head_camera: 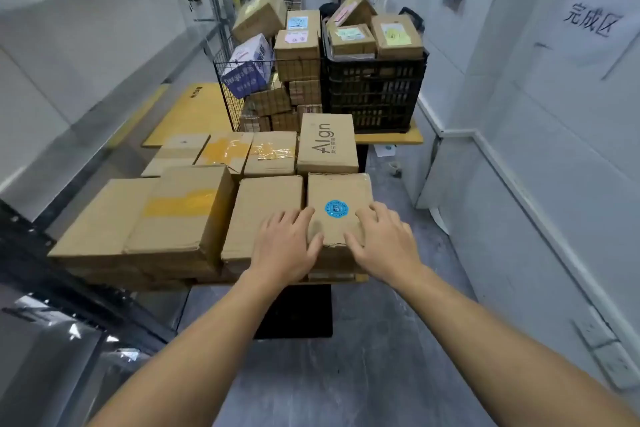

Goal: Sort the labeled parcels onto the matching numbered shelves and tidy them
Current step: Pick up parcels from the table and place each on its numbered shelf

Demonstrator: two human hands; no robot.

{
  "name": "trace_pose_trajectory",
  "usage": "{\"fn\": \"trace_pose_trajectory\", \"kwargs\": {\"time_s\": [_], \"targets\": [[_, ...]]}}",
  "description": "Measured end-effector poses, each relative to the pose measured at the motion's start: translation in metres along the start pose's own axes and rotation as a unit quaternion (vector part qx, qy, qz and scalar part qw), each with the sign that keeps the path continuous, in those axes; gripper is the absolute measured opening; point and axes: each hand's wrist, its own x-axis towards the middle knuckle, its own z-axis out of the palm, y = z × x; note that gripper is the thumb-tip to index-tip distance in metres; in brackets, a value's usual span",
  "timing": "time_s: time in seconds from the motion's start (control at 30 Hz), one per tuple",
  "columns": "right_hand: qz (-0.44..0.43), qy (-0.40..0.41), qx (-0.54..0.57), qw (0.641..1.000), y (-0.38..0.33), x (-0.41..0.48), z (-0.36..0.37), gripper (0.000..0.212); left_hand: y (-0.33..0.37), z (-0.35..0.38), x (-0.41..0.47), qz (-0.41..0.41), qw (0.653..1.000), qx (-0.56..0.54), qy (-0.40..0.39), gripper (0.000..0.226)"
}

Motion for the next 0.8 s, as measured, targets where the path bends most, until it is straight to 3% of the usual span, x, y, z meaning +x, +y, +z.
{"fn": "trace_pose_trajectory", "kwargs": {"time_s": [0.3, 0.43, 0.57, 0.8], "targets": [[0.084, -0.033, 0.118, 0.989, 0.018, 0.008, 0.036, 0.044, 0.002, 0.025, 0.005, -0.002, 1.0, -0.021, -0.009, 0.051], [0.161, -0.025, 0.263, 0.951, 0.028, 0.013, 0.047, 0.052, 0.008, 0.025, 0.002, -0.017, 0.999, -0.033, 0.005, 0.048], [0.153, -0.044, 0.345, 0.925, 0.035, 0.016, 0.05, 0.053, 0.014, 0.023, -0.003, -0.027, 0.997, -0.07, 0.022, 0.05], [0.14, 0.007, 0.448, 0.883, 0.052, 0.015, 0.042, 0.047, 0.042, 0.012, -0.005, -0.053, 0.958, -0.269, 0.079, 0.051]]}}
